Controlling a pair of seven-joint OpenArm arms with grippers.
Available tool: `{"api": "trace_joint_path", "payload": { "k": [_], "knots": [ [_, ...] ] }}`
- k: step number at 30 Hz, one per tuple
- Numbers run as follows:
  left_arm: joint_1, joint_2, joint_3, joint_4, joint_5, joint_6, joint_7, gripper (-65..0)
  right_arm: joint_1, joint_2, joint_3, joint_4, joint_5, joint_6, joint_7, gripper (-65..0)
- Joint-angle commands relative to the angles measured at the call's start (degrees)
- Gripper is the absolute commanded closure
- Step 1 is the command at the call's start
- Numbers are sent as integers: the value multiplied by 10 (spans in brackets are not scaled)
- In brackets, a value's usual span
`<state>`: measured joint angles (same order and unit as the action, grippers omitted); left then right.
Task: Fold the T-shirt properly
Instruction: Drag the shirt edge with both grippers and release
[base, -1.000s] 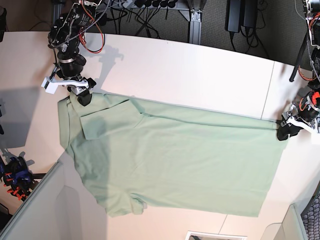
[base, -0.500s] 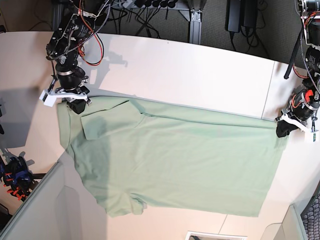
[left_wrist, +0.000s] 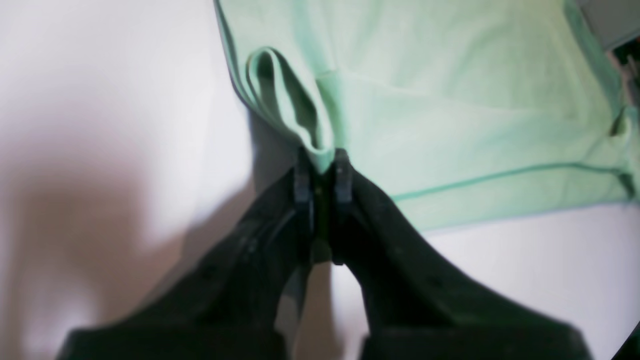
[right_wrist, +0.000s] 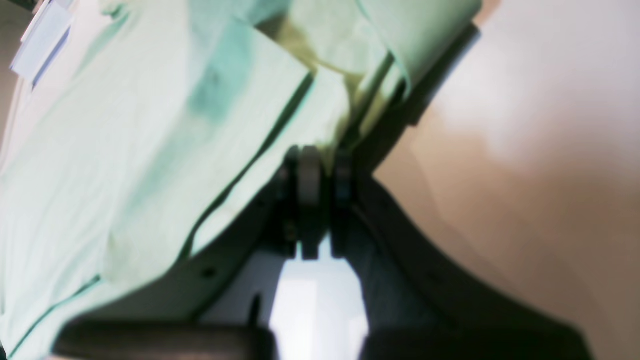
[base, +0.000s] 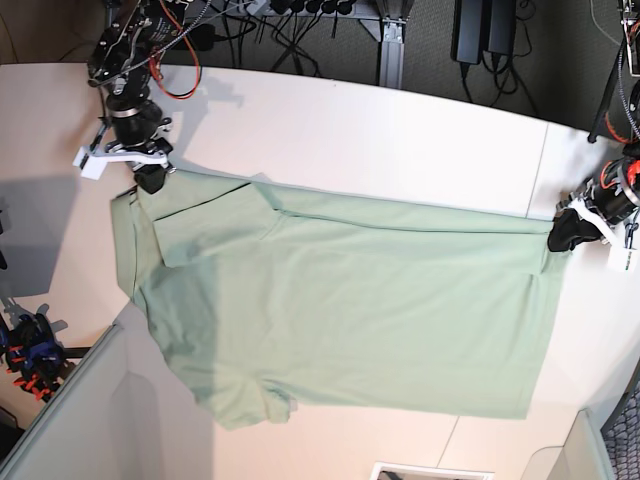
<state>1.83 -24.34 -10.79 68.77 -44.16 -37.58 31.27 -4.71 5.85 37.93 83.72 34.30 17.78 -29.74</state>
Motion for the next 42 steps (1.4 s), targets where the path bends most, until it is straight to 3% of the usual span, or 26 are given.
{"api": "trace_joint_path", "payload": {
  "k": [1, 10, 19, 30, 42],
  "knots": [
    [5, -14, -2, 20, -2, -7, 3, 0, -2, 8, 5, 23, 11, 5, 10, 0],
    [103, -36, -7, 139, 3, -9, 9, 0, -109, 8, 5, 116, 24, 5, -4, 0],
    [167, -36, -40, 192, 3, -9, 11, 0, -201, 8, 7, 184, 24, 5, -4, 0],
    [176, -36, -40, 198, 3, -8, 16, 0, -255, 8, 7, 198, 24, 5, -5, 0],
    [233, -36, -47, 273, 5, -9, 16, 0, -256, 8, 7, 198, 22, 5, -5, 0]
  ]
}}
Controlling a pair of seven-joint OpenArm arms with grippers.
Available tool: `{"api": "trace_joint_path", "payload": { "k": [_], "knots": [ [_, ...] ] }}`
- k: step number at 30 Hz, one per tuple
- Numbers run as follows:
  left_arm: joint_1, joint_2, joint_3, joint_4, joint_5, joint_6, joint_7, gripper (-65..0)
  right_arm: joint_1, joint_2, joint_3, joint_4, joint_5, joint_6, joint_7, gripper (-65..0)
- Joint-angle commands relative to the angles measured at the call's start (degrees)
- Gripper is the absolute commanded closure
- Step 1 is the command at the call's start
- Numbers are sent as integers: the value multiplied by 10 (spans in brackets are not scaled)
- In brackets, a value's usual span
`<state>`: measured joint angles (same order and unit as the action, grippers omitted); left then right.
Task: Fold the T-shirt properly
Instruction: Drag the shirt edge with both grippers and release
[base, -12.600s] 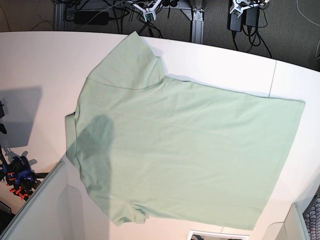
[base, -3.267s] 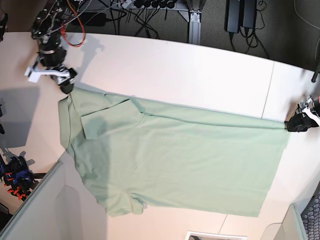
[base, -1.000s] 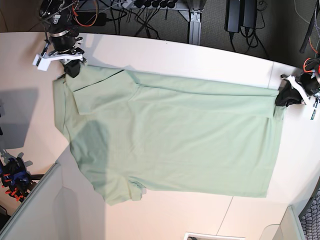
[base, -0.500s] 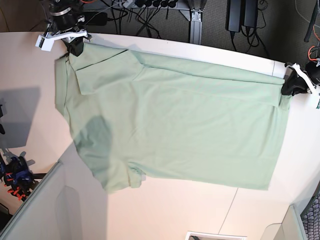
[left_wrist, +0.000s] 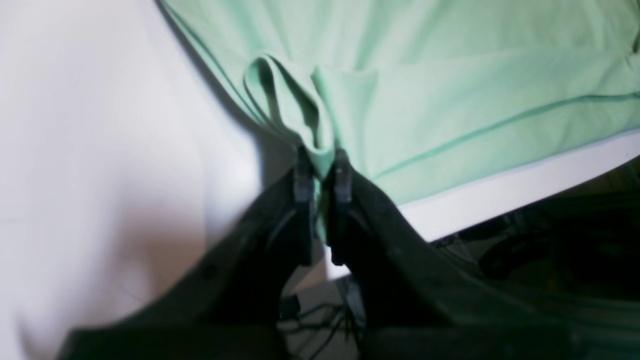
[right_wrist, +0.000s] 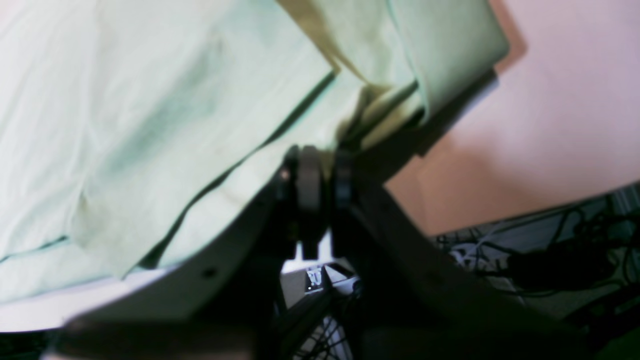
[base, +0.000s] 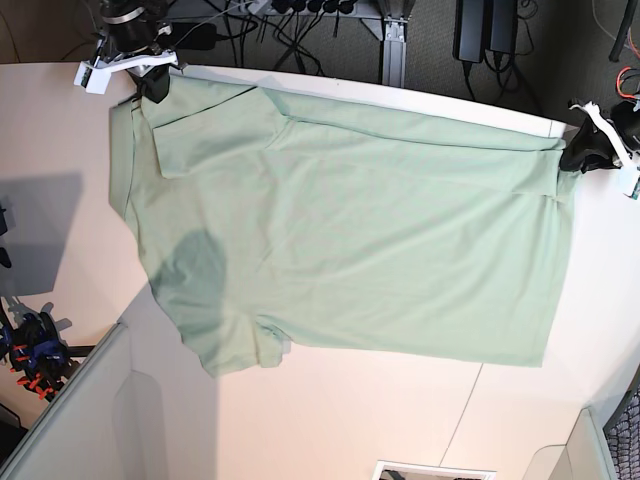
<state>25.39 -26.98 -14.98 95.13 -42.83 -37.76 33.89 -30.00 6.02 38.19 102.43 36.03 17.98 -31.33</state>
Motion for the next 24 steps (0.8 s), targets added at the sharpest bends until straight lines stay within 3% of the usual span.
{"api": "trace_joint_path", "payload": {
  "k": [1, 9, 12, 16, 20, 22, 24],
  "knots": [
    [-3, -9, -5, 9, -5, -7, -10, 0, -4, 6, 5, 11, 4, 3, 10, 0],
    [-3, -10, -28, 9, 3, -7, -11, -4, -4, 6, 23, 11, 5, 3, 0, 0],
    [-2, -10, -39, 9, 1, -6, -11, -90, -4, 6, 24, 11, 5, 3, 0, 0],
    [6, -8, -38, 9, -10, -6, -11, -149, -3, 6, 24, 11, 4, 3, 0, 0],
    [17, -6, -38, 9, -10, -6, -29, -284, -3, 6, 24, 11, 4, 3, 0, 0],
    [20, -6, -38, 9, -10, -6, -29, -317, -3, 6, 24, 11, 4, 3, 0, -5],
    [20, -6, -38, 9, -10, -6, -29, -317, -3, 6, 24, 11, 0, 3, 0, -152]
  ]
}}
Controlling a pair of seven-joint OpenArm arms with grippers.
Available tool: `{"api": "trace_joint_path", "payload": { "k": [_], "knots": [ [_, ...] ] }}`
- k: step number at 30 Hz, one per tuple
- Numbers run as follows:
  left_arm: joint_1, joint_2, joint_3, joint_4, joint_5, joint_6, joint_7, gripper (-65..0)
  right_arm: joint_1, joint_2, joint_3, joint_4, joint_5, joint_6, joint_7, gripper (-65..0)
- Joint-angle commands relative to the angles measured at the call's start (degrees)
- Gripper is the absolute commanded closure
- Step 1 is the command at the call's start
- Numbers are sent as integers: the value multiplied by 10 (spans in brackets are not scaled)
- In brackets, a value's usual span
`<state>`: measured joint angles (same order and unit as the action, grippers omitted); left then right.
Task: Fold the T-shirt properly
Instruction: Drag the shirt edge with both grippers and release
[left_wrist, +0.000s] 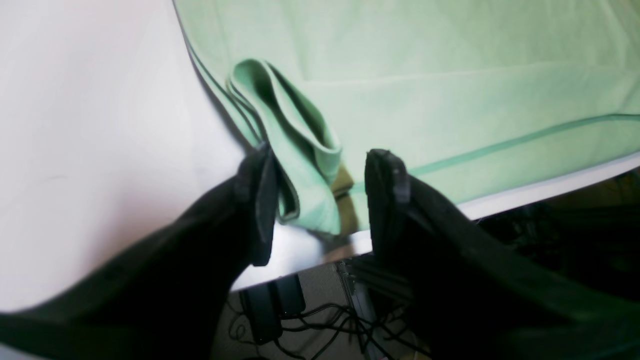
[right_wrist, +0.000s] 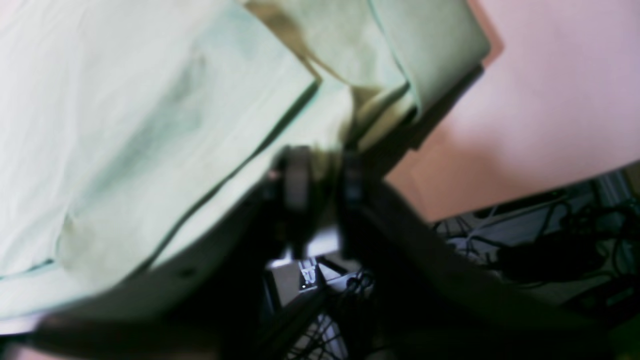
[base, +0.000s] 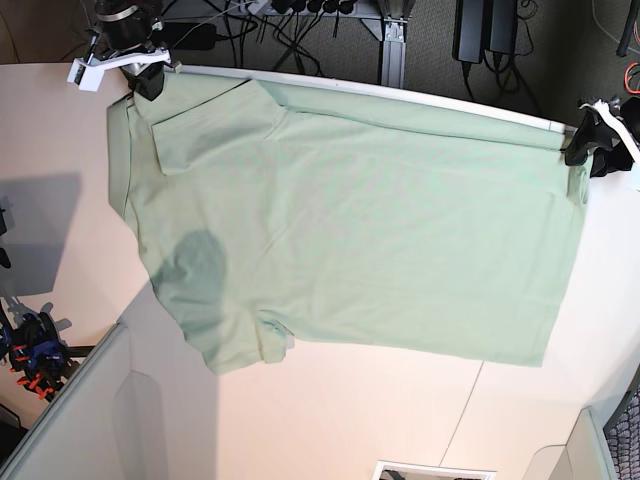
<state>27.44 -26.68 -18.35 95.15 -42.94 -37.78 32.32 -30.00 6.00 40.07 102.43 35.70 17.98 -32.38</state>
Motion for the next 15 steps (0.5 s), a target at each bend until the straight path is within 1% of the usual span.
{"api": "trace_joint_path", "payload": {
  "k": [1, 2, 3, 4, 5, 6, 9, 11, 13, 15],
  "knots": [
    [-1, -10, -5, 9, -8, -6, -13, -317, -3, 6, 5, 11, -4, 3, 11, -220],
    [-1, -9, -8, 9, -7, -4, -13, -317, -3, 6, 5, 11, -10, 3, 11, -271],
    [-1, -9, -13, 9, -7, 1, -13, -317, -3, 6, 6, 11, -12, 3, 11, -304],
    [-1, -9, -21, 9, -7, 12, -16, -317, -3, 6, 6, 11, -13, 3, 11, -315],
    [-2, -9, -34, 9, -7, 25, -21, -317, -3, 6, 7, 11, -12, 3, 11, -314],
    [-2, -9, -51, 9, -7, 31, -26, -317, -3, 6, 9, 11, -12, 3, 11, -314],
    [-5, -10, -107, 9, -23, 30, -24, -317, -3, 6, 22, 11, -11, 2, 11, -314],
    [-8, -11, -133, 9, -49, 30, -10, -316, -3, 6, 33, 11, -2, 3, 10, -314],
    [-8, -13, -142, 9, -71, 29, -2, -316, -2, 7, 45, 11, -1, 3, 10, -314],
    [-8, -13, -142, 9, -77, 16, 1, -316, 2, 7, 61, 11, -1, 2, 11, -314]
  ]
}}
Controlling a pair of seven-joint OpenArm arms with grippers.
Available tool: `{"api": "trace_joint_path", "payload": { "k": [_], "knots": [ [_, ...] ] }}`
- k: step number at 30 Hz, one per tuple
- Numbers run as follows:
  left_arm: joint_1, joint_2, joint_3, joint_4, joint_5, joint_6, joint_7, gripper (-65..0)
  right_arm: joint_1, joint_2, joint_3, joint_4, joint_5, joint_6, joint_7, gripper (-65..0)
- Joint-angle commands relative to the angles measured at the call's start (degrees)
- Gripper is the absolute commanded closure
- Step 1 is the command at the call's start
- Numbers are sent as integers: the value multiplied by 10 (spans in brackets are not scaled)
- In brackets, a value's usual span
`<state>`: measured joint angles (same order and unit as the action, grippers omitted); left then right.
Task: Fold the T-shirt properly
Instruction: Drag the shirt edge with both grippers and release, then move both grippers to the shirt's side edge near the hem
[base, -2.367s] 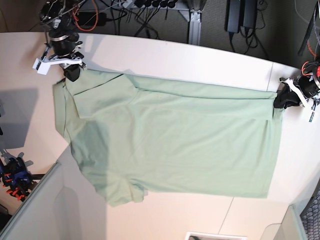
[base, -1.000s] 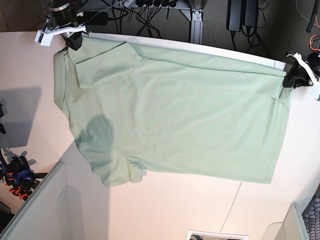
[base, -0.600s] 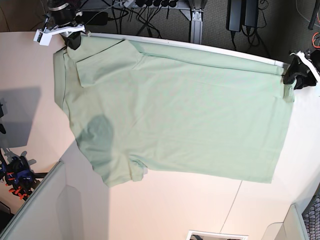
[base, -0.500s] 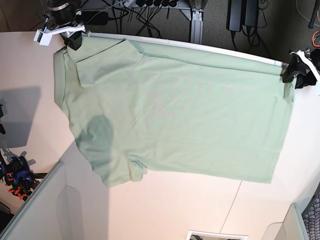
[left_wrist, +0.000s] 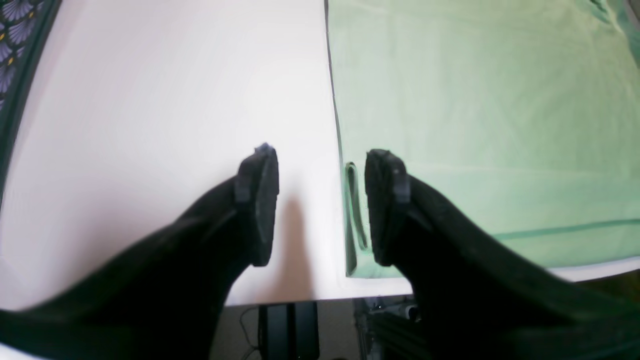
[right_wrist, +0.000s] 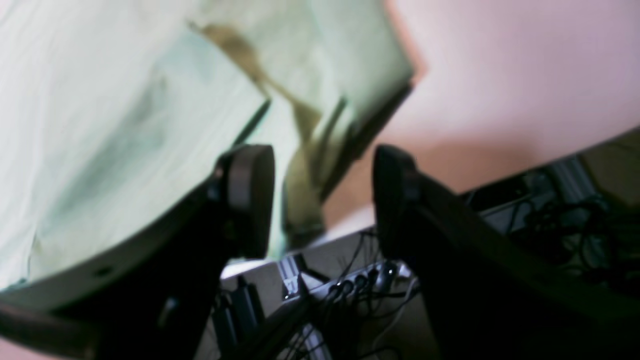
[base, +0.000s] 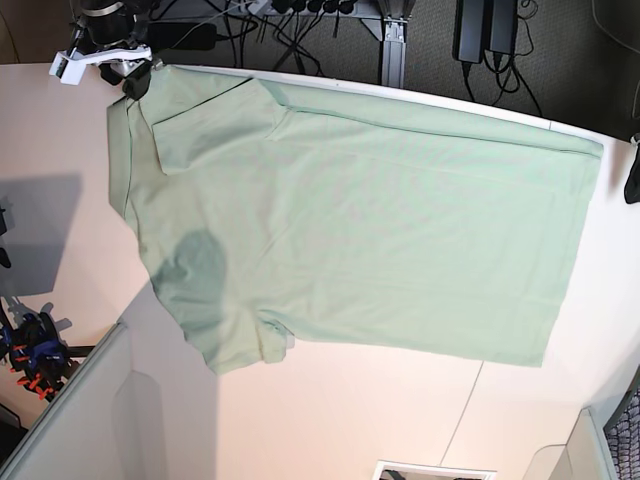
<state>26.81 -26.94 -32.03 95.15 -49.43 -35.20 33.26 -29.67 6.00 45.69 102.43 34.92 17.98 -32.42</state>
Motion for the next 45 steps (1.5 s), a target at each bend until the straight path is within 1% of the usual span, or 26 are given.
{"api": "trace_joint_path", "payload": {
  "k": [1, 4, 7, 10, 12, 14, 16, 19, 20, 23, 24, 25, 27, 28, 31, 34, 37, 40, 43, 45],
  "knots": [
    [-2, -10, -3, 9, -18, -16, -9, -316, 1, 7, 13, 11, 7, 2, 12, -314],
    [-20, -10, 2, 9, -24, -20, -8, -316, 22, 14, 37, 11, 19, 2, 16, -314],
    [-51, -10, 3, 14, -26, -22, 11, -316, 63, 30, 41, 11, 20, 2, 26, -314],
    [-80, -18, 18, 21, -26, -21, 19, -316, 132, 43, 37, 8, -6, 0, 29, -314],
    [-99, -24, 40, 22, -19, -21, 19, -316, 184, 52, 27, -6, -21, -14, 29, -314],
    [-119, -28, 70, 22, 3, -19, 17, -316, 238, 66, 7, -38, -36, -19, 34, -314],
    [-138, -32, 103, 22, 31, -2, 12, -316, 295, 86, -25, -93, -53, -19, 47, -314],
    [-160, -40, 143, 22, 77, 31, 1, -316, 386, 119, -83, -213, -90, -19, 69, -315],
    [-163, -44, 151, 21, 83, 37, 0, -316, 414, 129, -101, -257, -106, -19, 75, -314],
    [-163, -55, 160, 21, 84, 37, 0, -317, 483, 153, -146, -395, -177, -19, 102, -314],
    [-163, -57, 160, 20, 84, 37, 0, -317, 499, 160, -159, -437, -189, -19, 114, -314],
    [-163, -58, 160, 20, 84, 37, -3, -333, 513, 166, -170, -475, -193, -20, 124, -315],
    [-163, -58, 160, 16, 85, 37, -12, -379, 531, 172, -185, -532, -192, -22, 132, -315],
    [-163, -57, 160, 13, 86, 37, -17, -389, 535, 171, -188, -547, -191, -19, 133, -314],
    [-169, -57, 161, 0, 87, 37, -21, -391, 536, 168, -197, -561, -173, 5, 133, -315],
    [-203, -56, 161, -44, 101, 37, -21, -391, 536, 161, -200, -560, -173, 5, 133, -314],
    [-266, -56, 173, -123, 101, 37, -22, -391, 535, 153, -200, -560, -173, 9, 131, -314],
    [-340, -56, 208, -215, 104, 37, -31, -391, 525, 148, -200, -560, -160, 14, 131, -314],
    [-411, -54, 261, -304, 132, 37, -70, -391, 508, 148, -200, -560, -135, 16, 132, -314],
    [-455, -50, 296, -361, 142, 41, -95, -391, 499, 148, -200, -560, -130, 16, 132, -314]
  ]
}}
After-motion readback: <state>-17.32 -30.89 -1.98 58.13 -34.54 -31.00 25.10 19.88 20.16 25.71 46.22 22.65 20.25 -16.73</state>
